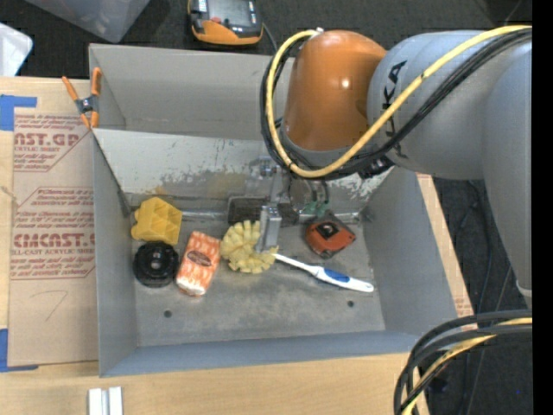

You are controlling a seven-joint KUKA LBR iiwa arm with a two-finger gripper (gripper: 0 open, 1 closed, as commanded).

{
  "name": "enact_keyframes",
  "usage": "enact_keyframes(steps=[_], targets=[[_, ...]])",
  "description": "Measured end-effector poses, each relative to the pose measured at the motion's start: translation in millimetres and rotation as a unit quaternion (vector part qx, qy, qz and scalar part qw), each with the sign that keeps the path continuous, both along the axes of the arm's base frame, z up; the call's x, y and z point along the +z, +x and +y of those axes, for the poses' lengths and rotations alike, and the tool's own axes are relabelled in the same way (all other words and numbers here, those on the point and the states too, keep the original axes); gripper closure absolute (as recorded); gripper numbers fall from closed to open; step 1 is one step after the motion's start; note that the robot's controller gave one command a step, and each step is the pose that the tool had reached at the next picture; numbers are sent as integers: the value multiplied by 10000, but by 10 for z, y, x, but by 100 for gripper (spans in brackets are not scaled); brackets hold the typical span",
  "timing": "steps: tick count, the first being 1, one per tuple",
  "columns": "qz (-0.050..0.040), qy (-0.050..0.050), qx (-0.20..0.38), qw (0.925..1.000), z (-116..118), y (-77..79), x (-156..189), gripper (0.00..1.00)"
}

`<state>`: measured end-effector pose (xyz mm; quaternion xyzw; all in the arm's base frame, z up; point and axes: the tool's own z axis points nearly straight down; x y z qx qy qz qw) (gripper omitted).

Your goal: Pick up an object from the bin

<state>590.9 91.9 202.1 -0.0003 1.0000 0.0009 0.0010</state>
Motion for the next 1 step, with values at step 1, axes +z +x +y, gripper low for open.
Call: enact_keyframes(steps=[1], targets=[[0,0,0,10000,0,0,0,0]])
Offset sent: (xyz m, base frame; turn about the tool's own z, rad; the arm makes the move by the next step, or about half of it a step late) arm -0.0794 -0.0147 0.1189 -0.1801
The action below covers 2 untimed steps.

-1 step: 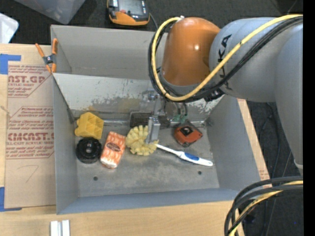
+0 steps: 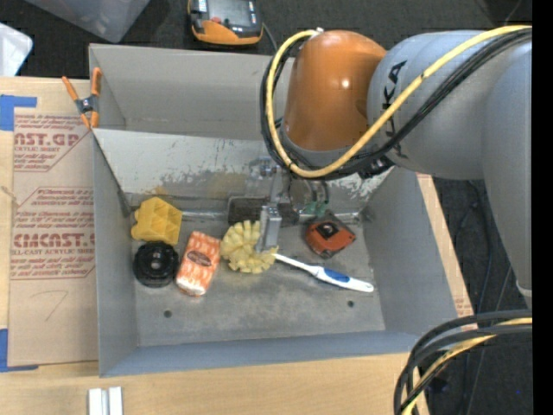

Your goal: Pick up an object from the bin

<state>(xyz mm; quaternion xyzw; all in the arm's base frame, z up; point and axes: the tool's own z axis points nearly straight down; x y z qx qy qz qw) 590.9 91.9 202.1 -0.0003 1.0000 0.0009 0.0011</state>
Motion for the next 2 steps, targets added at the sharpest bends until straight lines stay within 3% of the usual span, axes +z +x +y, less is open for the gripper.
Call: enact_keyframes(steps=[1,2], targets=[[14,-5,660,9978,-102,-580,840,0],[-19,3,508,9987,-189,-688,236,0]])
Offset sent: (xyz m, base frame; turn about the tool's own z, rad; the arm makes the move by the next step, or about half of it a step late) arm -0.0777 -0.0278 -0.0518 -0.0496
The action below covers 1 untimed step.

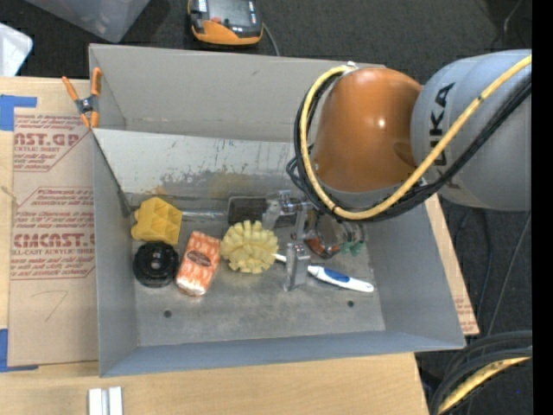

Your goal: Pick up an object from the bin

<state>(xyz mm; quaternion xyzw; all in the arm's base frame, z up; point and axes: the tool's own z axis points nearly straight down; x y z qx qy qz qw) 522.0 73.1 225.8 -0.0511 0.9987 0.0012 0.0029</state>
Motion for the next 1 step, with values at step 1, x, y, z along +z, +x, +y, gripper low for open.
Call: enact_keyframes(steps=[1], targets=[[-14,6,-487,9988,392,-58,89,0]])
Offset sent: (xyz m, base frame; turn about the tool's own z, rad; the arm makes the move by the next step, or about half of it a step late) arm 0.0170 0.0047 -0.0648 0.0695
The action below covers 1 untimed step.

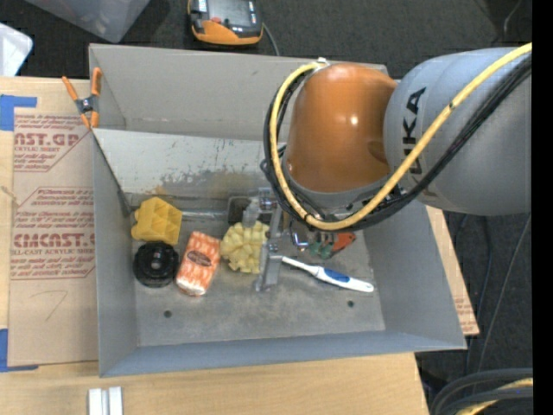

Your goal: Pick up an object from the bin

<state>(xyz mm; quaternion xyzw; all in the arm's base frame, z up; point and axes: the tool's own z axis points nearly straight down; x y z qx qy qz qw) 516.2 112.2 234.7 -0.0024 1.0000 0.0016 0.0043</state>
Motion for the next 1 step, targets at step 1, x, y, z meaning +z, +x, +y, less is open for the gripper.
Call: enact_keyframes(steps=[1], targets=[[71,-26,129,9999,-364,224,-780,0]])
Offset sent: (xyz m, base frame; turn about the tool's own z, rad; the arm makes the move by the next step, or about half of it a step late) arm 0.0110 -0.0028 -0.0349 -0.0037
